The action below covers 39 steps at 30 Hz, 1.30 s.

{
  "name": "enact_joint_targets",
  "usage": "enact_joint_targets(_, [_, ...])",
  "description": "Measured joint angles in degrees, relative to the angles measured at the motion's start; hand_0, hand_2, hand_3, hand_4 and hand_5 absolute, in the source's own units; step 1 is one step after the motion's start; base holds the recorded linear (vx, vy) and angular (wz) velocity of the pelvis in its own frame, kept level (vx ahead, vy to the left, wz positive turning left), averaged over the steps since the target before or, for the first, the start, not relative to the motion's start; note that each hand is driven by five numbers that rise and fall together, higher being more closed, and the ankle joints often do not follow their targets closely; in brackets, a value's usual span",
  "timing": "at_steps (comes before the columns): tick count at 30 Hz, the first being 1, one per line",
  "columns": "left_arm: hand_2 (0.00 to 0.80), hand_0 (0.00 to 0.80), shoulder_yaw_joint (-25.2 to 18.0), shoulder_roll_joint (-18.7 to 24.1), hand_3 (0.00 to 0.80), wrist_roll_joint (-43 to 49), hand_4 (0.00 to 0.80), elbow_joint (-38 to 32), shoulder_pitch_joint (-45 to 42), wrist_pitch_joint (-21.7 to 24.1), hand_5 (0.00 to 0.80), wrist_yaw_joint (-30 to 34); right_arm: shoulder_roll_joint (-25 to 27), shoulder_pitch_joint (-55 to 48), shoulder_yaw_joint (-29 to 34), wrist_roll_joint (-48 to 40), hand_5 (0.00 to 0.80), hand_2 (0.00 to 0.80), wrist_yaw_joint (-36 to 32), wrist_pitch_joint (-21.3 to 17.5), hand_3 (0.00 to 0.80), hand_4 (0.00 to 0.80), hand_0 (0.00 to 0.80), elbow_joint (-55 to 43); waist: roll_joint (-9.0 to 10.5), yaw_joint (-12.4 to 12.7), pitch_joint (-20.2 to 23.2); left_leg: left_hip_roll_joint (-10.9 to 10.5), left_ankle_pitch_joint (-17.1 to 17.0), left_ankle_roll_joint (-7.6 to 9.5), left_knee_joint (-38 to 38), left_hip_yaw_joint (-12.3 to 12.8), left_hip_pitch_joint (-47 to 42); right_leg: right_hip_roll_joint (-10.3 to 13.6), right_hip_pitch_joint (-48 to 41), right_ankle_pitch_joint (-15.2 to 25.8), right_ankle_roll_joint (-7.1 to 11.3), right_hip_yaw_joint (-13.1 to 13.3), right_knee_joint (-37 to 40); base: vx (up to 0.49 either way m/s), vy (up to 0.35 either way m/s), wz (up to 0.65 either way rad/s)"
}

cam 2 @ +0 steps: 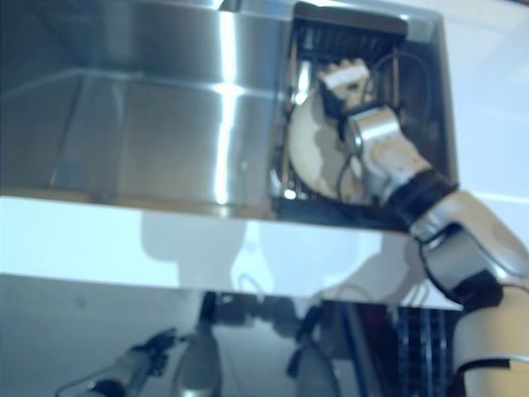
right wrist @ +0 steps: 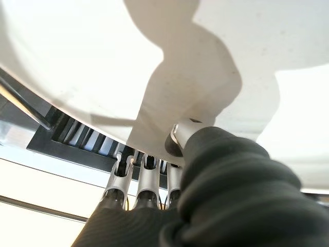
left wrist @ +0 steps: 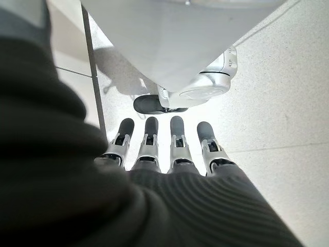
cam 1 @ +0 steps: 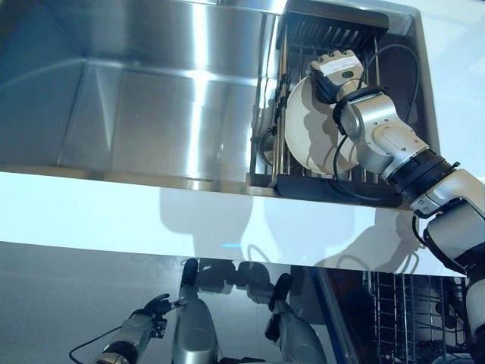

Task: Take plates into dishwasher

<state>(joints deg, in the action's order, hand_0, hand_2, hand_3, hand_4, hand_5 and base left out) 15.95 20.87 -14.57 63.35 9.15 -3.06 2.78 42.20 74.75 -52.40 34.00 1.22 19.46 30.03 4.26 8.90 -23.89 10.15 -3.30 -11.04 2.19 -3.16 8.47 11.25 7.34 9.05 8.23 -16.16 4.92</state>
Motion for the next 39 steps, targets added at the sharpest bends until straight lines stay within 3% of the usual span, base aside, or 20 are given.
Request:
enact_joint_targets(13, [0.0, 0.0, 0.0, -0.1, 0.0, -0.3, 0.0, -0.4, 0.0, -0.1, 0.0, 0.0, 1.9, 1.3, -0.1, -8.0, 0.8, 0.8, 6.9, 4.2, 0.8, 0.8, 0.8, 4.9, -0.38, 0.1, -0.2, 0.0, 0.0, 0.03, 0.0, -0.1, 0.0, 0.0, 0.0, 0.0, 0.0, 0.0, 0.0, 0.0, 0.0, 0.0])
enact_joint_targets(28, [0.0, 0.0, 0.0, -0.1, 0.0, -1.0, 0.0, -1.5, -0.1, -0.7, 0.0, 0.1, 8.3, 13.1, -0.1, -13.3, 0.8, 0.8, 14.9, 8.1, 0.8, 0.8, 0.8, 8.9, -0.44, 0.1, 0.0, -0.1, -0.3, 0.05, 0.0, -0.1, -1.6, 0.0, -2.0, 0.0, 0.01, -0.1, 0.0, 0.002, -0.001, 0.01])
enact_joint_targets(39, [0.0, 0.0, 0.8, -0.1, 0.0, -1.4, 0.0, -1.4, -1.8, -1.1, 0.0, 0.1, 8.2, 13.1, -0.1, -14.9, 0.8, 0.8, 16.1, 8.2, 0.8, 0.8, 0.8, 10.3, -0.31, 0.1, 4.0, -0.1, -0.3, 0.06, 0.2, -0.1, -1.6, 0.1, -1.9, 0.0, 0.01, -0.1, 0.0, 0.0, 0.0, 0.0])
